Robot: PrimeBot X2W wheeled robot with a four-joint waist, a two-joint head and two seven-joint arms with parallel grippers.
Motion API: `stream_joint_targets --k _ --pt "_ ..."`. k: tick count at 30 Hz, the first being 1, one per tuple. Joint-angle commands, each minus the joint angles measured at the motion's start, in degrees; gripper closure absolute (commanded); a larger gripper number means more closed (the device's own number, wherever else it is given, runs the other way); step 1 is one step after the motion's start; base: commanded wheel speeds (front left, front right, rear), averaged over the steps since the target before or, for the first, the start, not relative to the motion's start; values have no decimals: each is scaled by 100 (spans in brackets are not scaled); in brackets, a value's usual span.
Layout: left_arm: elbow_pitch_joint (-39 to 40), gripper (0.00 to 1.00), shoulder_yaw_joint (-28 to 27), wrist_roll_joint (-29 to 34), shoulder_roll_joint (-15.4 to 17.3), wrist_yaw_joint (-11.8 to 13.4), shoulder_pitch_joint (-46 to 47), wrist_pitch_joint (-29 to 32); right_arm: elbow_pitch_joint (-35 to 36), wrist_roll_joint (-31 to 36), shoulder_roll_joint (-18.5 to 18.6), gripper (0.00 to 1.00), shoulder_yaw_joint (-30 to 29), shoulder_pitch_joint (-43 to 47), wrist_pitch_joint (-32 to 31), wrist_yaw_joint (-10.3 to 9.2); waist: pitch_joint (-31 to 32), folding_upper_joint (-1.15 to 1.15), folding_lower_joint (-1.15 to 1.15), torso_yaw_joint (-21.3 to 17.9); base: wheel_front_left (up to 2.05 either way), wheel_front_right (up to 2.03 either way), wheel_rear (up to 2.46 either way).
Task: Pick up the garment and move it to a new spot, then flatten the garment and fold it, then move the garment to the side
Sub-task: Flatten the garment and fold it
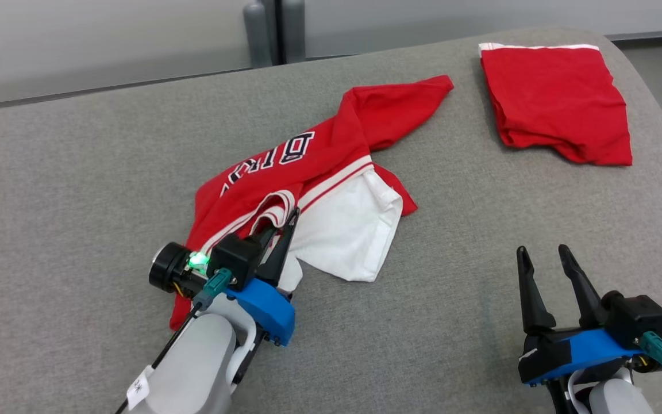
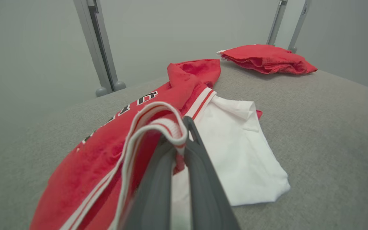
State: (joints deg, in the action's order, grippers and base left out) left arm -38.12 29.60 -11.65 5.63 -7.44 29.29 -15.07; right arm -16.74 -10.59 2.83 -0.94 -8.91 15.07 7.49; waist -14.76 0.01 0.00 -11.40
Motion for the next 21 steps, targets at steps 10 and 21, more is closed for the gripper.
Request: stream_joint_targets --k 10,21 --pt "1574 100 -804 -92 238 39 -1563 -13 -94 56 14 0 -105 257 13 1 483 -1 0 680 0 0 0" --pt "2145 100 -2032 -209 721 249 -2733 -14 -155 116 14 0 -84 426 13 1 691 -1 0 1141 0 0 0"
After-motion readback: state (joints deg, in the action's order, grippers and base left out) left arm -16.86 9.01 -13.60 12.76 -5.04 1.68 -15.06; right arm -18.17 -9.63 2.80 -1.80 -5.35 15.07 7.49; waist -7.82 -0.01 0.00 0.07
